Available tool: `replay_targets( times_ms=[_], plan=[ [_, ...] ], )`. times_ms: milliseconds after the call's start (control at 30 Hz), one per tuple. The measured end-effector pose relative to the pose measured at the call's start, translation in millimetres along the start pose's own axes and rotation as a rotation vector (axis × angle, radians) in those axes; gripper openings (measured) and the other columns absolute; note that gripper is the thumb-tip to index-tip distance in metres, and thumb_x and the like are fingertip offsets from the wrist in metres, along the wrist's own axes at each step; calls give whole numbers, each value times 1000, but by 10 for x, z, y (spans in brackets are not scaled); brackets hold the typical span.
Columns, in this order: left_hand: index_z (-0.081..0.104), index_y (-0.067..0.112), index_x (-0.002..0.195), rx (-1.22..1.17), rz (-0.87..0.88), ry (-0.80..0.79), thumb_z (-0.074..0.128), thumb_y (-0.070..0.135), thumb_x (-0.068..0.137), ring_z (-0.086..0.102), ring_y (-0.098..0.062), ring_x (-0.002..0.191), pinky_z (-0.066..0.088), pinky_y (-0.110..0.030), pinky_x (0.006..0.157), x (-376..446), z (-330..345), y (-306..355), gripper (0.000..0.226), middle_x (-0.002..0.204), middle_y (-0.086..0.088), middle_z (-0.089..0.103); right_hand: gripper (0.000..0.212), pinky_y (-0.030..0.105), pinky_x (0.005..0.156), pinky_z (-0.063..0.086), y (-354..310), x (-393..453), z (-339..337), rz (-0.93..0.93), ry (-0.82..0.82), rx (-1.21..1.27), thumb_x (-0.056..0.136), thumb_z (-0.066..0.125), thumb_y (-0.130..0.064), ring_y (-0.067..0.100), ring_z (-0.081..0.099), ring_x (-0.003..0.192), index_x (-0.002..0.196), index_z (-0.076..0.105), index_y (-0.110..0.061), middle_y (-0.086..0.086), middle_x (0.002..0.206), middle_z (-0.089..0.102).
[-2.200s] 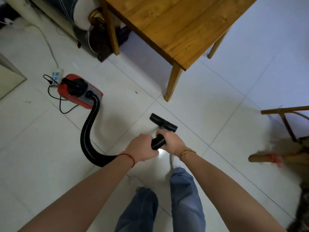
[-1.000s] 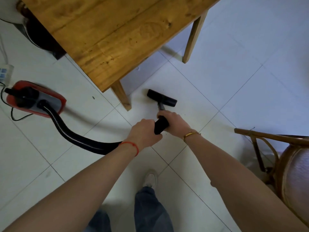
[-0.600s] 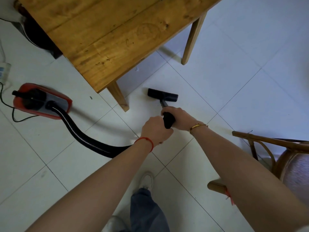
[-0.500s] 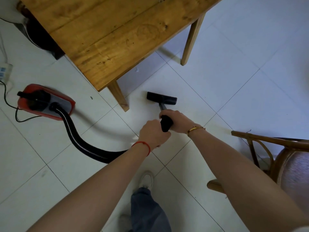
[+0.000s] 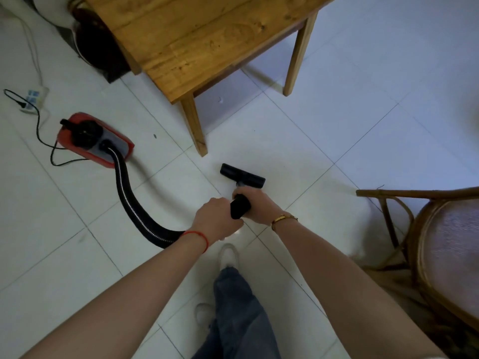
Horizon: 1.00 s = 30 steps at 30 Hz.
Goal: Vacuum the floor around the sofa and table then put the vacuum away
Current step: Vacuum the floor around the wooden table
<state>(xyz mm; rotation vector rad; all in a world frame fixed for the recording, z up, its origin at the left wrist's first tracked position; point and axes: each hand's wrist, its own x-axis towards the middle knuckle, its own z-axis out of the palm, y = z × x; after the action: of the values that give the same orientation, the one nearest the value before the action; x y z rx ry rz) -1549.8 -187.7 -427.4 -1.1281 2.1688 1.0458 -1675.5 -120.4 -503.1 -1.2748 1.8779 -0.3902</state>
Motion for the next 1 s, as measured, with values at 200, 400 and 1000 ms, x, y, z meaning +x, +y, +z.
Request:
replay_targets(
  times_ms=[200, 400, 1000],
  plan=[
    [45, 16, 64, -14, -36, 9, 58, 20, 79, 51, -8, 39, 36, -19, 42, -220, 242, -62, 20, 52, 4, 53, 22, 38, 84, 52, 15, -207, 213, -19, -10, -29, 83, 65, -8, 23, 63, 89, 104, 61, -9, 8, 102, 65],
    [48, 16, 70, -44, -69, 9, 57, 24, 78, 54, -10, 40, 43, -20, 46, 10, 281, 188, 15, 53, 3, 54, 21, 36, 84, 52, 260, -118, -49, -50, -18, -46, 84, 65, -6, 25, 63, 90, 104, 61, -4, 12, 103, 65],
    [51, 19, 84, -89, -176, 136, 58, 32, 78, 57, -22, 70, 34, -25, 48, 2052, -492, 1523, 16, 78, 0, 58, 24, 41, 82, 50, 1425, 1590, -1984, -157, -144, -165, 84, 62, -11, 27, 61, 87, 107, 56, -10, 6, 109, 59]
  ],
)
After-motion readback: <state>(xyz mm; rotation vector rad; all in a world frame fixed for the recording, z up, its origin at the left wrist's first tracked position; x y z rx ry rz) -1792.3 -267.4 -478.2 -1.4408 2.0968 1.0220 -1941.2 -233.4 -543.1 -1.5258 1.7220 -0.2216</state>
